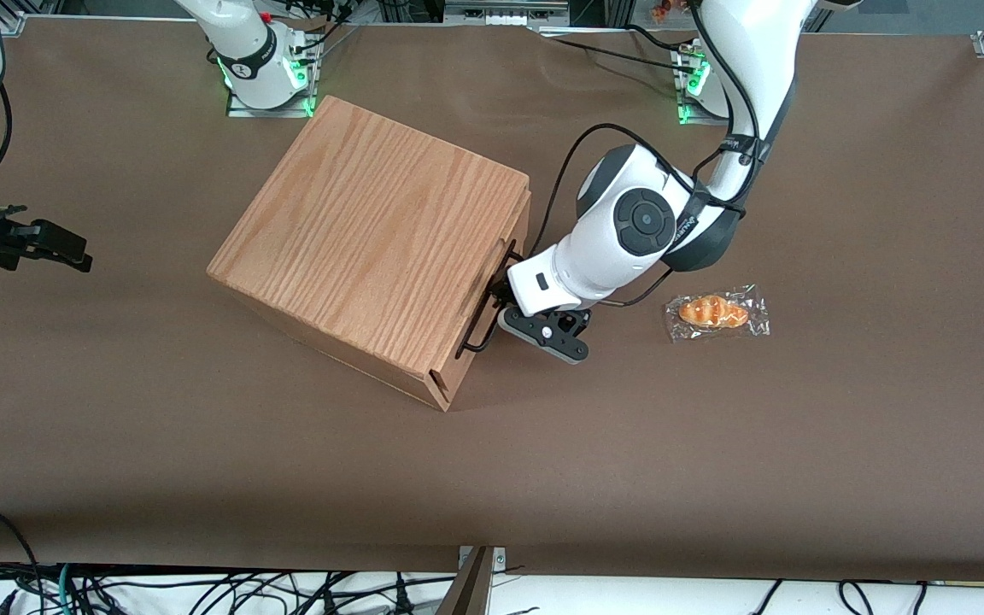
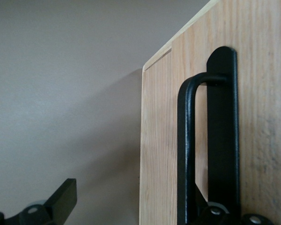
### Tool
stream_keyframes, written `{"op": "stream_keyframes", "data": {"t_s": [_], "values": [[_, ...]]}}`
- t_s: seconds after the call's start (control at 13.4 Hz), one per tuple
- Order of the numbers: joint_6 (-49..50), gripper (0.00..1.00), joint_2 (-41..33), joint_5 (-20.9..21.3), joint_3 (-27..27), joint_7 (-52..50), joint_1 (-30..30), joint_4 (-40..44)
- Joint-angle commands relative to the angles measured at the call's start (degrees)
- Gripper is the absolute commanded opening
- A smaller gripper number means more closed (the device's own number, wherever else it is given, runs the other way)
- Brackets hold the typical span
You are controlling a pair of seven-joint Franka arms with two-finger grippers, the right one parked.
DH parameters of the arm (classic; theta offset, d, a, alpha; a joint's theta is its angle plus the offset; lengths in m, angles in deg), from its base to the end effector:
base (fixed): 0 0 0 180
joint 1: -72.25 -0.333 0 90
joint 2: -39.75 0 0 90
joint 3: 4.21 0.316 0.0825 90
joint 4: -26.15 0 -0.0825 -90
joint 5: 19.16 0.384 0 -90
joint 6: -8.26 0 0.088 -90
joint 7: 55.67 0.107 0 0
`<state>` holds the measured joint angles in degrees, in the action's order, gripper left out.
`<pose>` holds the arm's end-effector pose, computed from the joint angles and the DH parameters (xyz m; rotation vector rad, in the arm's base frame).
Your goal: Open top drawer with left arm
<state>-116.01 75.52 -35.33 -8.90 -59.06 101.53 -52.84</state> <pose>0.6149 -0.4117 0.3673 2.7616 -0.5223 0.0895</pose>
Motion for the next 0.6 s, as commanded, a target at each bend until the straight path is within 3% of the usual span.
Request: {"op": "stream_keyframes", "data": {"t_s": [0.0,0.52], "values": [[0.08,1.00,1.14,2.72,0.91,-0.03,-0.27,1.56],[1.92,1.00,0.61,7.01,1.17,2.17,-5.10,1.56]]}}
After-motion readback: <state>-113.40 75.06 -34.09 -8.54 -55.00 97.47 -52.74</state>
